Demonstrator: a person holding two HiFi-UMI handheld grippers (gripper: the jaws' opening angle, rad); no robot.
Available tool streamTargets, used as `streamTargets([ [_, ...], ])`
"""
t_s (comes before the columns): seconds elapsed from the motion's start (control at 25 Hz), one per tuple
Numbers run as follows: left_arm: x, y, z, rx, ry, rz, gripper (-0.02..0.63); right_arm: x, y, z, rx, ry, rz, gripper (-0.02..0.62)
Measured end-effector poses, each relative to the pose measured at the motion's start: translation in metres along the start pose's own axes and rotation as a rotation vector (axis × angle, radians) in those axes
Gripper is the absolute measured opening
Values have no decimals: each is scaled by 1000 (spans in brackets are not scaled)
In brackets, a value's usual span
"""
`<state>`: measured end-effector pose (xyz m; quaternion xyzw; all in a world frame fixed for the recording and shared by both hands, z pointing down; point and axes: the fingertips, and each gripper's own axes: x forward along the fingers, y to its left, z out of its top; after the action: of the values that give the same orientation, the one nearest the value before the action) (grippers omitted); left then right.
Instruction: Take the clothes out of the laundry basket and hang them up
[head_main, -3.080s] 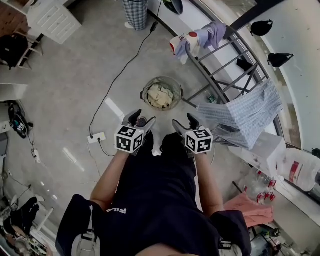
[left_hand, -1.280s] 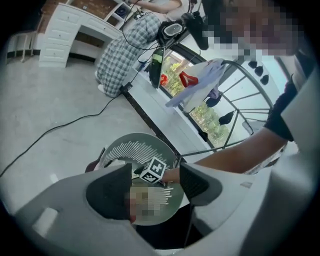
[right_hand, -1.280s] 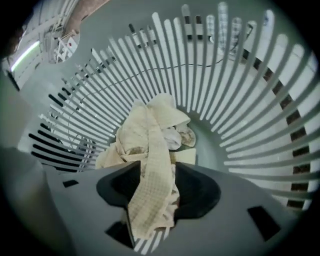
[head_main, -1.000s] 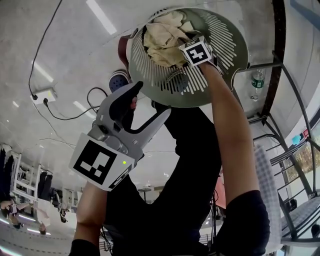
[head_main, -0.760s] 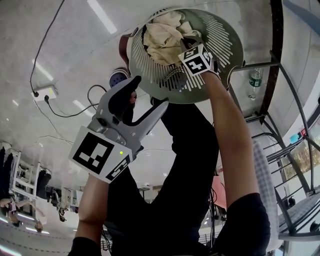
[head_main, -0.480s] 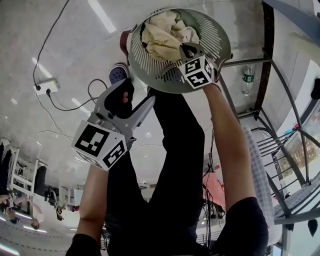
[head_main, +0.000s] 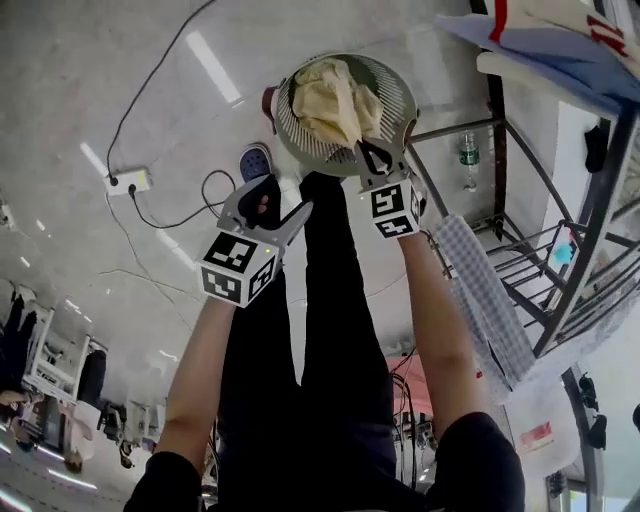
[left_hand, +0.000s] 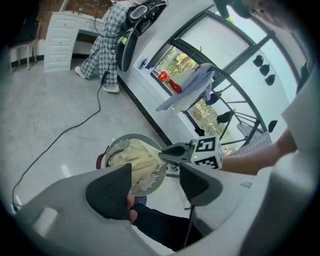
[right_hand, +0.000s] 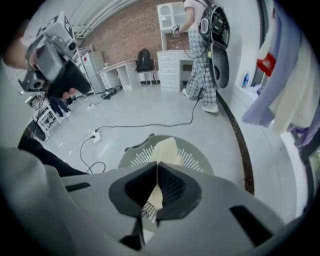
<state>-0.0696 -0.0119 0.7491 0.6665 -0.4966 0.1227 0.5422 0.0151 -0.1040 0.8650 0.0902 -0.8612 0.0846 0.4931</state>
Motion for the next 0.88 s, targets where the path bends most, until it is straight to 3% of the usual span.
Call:
streamTargets([
  [0.16, -29, -18, 16, 59, 18, -2, 290, -82, 2, 42, 2, -74, -66, 8],
  [0.32, -56, -38, 57, 147, -25, -5, 290, -166, -3, 95, -40, -157, -138, 8],
  [0.6, -110, -82, 95, 265, -20, 19, 289, -296, 33, 150, -49, -221, -169, 8],
  [0.88, -158, -140, 151, 448, -100, -25, 288, -419, 45, 219, -57, -365, -240, 8],
])
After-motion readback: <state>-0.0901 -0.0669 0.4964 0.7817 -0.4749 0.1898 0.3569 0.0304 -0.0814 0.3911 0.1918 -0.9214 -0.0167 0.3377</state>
